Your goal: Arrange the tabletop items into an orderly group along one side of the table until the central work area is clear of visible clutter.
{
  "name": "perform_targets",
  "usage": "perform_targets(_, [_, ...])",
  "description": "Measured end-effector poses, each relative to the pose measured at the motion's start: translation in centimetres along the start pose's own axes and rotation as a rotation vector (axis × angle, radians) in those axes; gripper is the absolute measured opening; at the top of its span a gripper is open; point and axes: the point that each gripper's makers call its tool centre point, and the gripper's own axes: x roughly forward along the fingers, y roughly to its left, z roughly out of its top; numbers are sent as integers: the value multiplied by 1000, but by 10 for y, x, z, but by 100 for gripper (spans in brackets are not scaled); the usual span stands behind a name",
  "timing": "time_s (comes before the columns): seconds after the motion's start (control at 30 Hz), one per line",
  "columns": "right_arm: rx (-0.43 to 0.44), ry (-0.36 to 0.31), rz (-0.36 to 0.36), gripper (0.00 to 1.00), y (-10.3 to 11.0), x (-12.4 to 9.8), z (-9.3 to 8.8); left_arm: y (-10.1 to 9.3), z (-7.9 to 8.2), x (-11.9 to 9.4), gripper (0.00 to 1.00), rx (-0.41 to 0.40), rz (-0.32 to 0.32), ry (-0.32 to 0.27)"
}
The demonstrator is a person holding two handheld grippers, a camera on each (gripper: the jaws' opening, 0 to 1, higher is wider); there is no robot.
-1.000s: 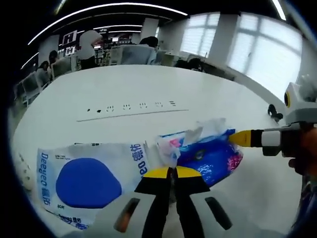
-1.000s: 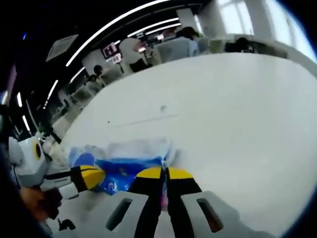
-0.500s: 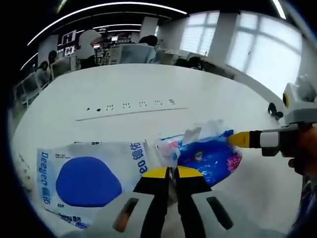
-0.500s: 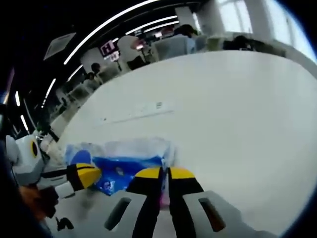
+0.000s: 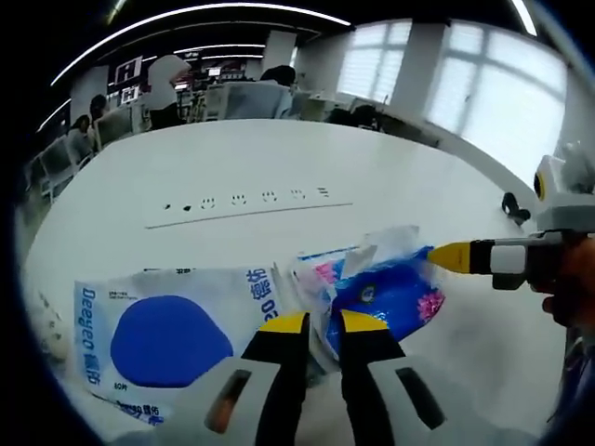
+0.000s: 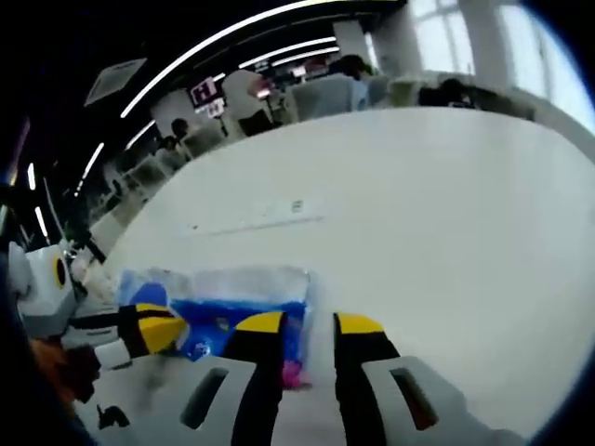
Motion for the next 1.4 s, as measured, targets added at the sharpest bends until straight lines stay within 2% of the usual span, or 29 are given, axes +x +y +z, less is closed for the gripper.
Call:
perform_targets(0.1, [-18,-16,7,24,2,1,4,2,1,-3,15,4,4,2])
perform_targets(0.23, [-79,-49,13,42,4,-3,9,3,5,-11,22,32,2,-8])
perform_targets(0.37, [-140,-40,14,57,12,-12,2,4,9,-19,29,58,1,-19])
perform_targets(0.5, [-148,-48,10,70,8,-16,2,5,13,-27,37,70,-6,-42])
perform_targets(0.63, [-148,-51,7,76,9,-26,-2,3,18,-36,46,91,-33,-66])
perform_targets(0.9, [-156,-50,26,99,21,-41,-11,7,18,-55,65,109,-62,-82])
perform_targets(1.23, [-185,-22,63,100,39,-61,-31,22,12,-84,83,127,-59,-106])
perform_targets(1.3, [-191,-22,72,100,44,-66,-35,26,10,-90,90,134,-48,-107])
perform_targets(1.4, [-193,-24,89,100,51,-72,-43,33,7,-104,92,149,-52,-118])
